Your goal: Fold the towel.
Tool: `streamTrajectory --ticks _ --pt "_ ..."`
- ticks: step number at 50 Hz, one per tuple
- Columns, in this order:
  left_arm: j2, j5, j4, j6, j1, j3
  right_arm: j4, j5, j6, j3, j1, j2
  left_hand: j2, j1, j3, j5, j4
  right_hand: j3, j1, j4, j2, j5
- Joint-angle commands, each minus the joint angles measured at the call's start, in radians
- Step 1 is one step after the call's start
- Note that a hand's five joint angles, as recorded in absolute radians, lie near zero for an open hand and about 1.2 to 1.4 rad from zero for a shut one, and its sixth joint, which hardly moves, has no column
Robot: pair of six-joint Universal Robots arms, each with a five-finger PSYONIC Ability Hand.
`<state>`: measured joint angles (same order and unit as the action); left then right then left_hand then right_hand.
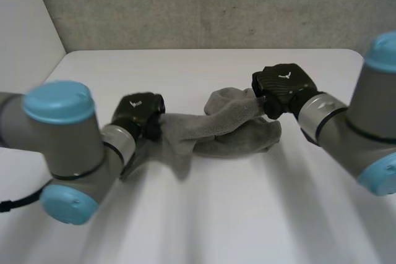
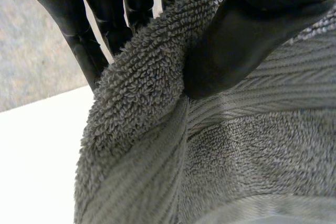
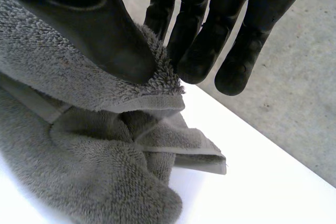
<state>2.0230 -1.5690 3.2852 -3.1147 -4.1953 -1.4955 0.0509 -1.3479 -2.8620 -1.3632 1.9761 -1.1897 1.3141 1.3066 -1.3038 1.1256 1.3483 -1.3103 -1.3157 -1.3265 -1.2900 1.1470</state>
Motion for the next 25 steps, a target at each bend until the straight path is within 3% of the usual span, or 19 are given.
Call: streamTrajectory --ticks 1,5,10,14,19,25 --pt "-0.18 0.093 -0.091 0.001 -0.057 0.001 0.231 0.131 0.016 0.102 -0.057 -0.128 0.082 0.09 -0.092 0.096 0.048 -0.086 -0.081 -0.07 -0.106 0.075" --pt "-0.247 0.141 -0.122 0.002 -0.091 0.015 0.303 0.194 0.038 0.174 -0.097 -0.188 0.082 0.09 -0.092 0.096 0.048 -0.086 -0.081 -0.07 -0.106 0.075" --pt "-0.276 0.228 -0.151 0.002 -0.14 0.052 0.363 0.207 0.081 0.216 -0.097 -0.194 0.082 0.09 -0.092 0.096 0.048 -0.086 -0.081 -0.07 -0.106 0.075" --pt "-0.256 0.251 -0.157 -0.001 -0.144 0.064 0.368 0.196 0.115 0.222 -0.091 -0.171 0.082 0.09 -0.092 0.096 0.048 -0.086 -0.081 -0.07 -0.106 0.075" --pt "-0.133 0.253 -0.15 -0.021 -0.143 0.116 0.36 0.2 0.147 0.268 -0.043 -0.044 0.082 0.09 -0.092 0.096 0.048 -0.086 -0.081 -0.07 -0.106 0.075" --pt "0.094 0.238 -0.156 -0.097 -0.13 0.373 0.256 0.171 0.167 0.461 0.047 0.174 0.082 0.09 -0.092 0.096 0.048 -0.086 -0.081 -0.07 -0.106 0.075"
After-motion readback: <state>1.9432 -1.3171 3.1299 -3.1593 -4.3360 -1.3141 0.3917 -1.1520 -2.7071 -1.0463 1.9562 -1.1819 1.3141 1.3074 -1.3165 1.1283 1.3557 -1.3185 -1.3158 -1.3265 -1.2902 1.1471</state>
